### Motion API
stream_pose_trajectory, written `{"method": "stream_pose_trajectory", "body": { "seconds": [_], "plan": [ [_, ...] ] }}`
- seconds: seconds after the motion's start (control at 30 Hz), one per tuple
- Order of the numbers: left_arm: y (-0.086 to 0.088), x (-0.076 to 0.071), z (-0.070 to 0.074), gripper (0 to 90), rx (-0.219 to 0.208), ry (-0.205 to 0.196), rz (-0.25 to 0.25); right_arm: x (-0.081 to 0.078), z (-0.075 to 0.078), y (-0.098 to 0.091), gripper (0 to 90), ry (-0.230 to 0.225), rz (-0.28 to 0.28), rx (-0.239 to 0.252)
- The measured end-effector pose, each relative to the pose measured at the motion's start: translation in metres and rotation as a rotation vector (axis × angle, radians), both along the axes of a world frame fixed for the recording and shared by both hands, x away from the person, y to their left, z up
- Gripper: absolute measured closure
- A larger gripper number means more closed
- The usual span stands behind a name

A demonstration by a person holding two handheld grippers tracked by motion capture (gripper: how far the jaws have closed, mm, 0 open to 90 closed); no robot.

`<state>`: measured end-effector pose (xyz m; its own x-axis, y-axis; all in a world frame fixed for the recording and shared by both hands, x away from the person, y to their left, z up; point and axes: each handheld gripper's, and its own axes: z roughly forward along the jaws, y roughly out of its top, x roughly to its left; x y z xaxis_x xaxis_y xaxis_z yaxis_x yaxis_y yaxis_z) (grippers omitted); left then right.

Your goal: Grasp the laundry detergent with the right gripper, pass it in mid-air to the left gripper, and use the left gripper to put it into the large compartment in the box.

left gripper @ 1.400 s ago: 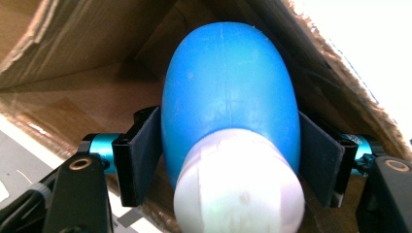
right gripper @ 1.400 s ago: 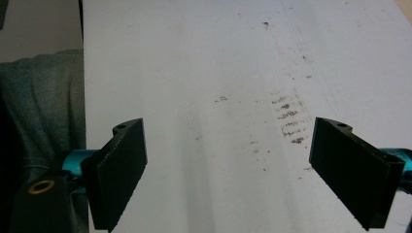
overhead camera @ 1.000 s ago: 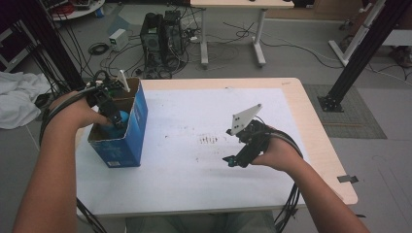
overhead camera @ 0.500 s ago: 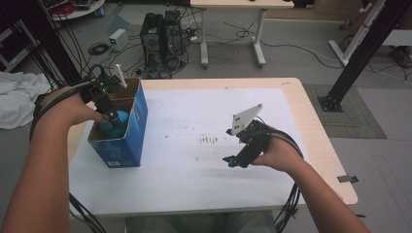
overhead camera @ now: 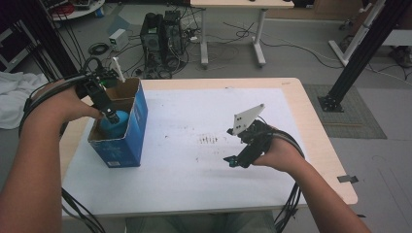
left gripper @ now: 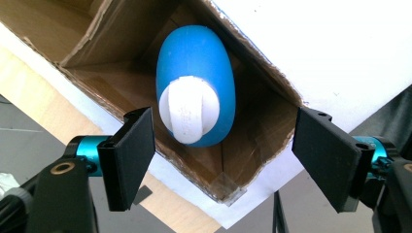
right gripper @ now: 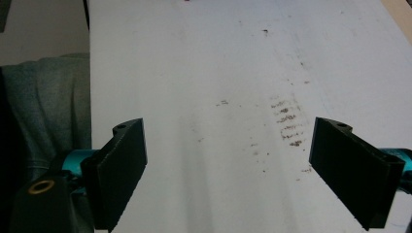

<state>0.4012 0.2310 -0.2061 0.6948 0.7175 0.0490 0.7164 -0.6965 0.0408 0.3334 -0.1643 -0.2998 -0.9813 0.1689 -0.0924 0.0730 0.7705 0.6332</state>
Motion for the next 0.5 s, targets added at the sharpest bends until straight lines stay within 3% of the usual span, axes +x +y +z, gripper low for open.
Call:
{"method": "stream_pose_trajectory", "body": {
  "seconds": [0.33,0.5],
  "plan": [
    [-0.004,-0.003,0.011,19.4,-0.007,-0.015,-0.016,-0.003,0.003,-0.004,12.9,0.013,-0.018,-0.010],
    [-0.009,-0.005,0.015,17.7,0.012,-0.006,-0.058,-0.003,0.004,-0.005,12.9,0.003,-0.016,-0.007]
  ]
}}
